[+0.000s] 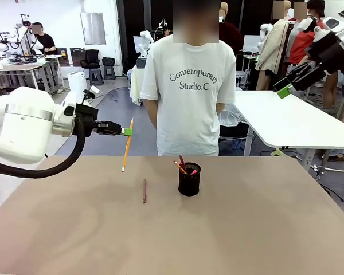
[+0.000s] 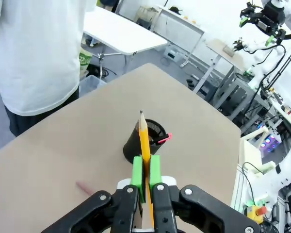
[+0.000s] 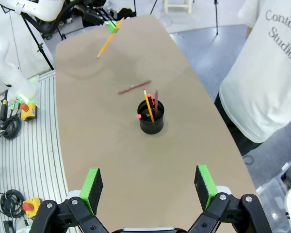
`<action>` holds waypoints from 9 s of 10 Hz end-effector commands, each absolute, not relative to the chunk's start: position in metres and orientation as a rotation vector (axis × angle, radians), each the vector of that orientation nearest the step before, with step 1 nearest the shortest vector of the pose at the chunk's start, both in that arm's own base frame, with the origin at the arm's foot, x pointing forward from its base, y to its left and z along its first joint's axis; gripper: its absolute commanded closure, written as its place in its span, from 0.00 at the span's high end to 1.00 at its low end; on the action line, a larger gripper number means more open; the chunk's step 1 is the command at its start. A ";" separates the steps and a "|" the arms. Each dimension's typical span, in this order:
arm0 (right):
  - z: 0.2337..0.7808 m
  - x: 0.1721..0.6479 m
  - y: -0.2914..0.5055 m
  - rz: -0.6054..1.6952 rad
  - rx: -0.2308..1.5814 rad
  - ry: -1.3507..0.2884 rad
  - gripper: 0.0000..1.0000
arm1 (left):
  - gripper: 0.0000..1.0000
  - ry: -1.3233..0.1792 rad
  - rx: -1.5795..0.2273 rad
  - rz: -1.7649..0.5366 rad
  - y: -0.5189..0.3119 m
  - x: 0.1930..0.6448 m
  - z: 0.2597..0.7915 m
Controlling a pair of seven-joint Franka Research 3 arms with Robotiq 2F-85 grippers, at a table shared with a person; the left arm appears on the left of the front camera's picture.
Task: Place the pens into the pen holder.
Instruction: Pick up a writing instrument from the table and place it into the Pen holder.
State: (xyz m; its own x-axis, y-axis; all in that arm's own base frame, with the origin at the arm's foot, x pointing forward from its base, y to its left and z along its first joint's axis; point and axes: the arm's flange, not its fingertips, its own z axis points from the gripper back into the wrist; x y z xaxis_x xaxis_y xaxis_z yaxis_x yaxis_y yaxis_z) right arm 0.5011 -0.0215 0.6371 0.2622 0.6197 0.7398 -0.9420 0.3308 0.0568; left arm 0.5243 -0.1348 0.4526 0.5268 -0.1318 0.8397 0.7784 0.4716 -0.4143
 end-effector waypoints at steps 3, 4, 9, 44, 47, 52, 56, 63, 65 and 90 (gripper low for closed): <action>0.638 0.499 -0.021 1.134 0.559 -0.689 1.00 | 0.00 -0.801 -0.891 -0.622 -0.137 0.531 0.458; 0.638 0.499 -0.021 1.134 0.559 -0.689 1.00 | 0.00 -0.816 -0.898 -0.629 -0.135 0.527 0.452; 0.638 0.499 -0.021 1.134 0.559 -0.689 1.00 | 0.00 -1.080 -0.845 -0.740 -0.220 0.527 0.449; 0.638 0.499 -0.021 1.134 0.559 -0.689 1.00 | 1.00 -1.368 -1.041 -1.132 -0.337 0.575 0.351; 0.638 0.499 -0.021 1.134 0.559 -0.689 1.00 | 1.00 -1.229 -0.934 -1.072 -0.328 0.567 0.376; 0.638 0.499 -0.021 1.134 0.559 -0.689 1.00 | 1.00 -1.073 -0.683 -1.052 -0.310 0.514 0.447; 0.638 0.499 -0.021 1.134 0.559 -0.689 1.00 | 1.00 -0.862 -0.339 -0.937 -0.302 0.479 0.501; 0.638 0.499 -0.021 1.134 0.559 -0.689 1.00 | 1.00 -0.469 -0.188 -0.531 -0.271 0.500 0.470; 0.638 0.499 -0.021 1.134 0.559 -0.689 1.00 | 1.00 -0.422 -0.197 -0.477 -0.266 0.508 0.459; 0.638 0.499 -0.021 1.134 0.559 -0.689 1.00 | 1.00 -0.200 0.062 -0.049 -0.300 0.591 0.319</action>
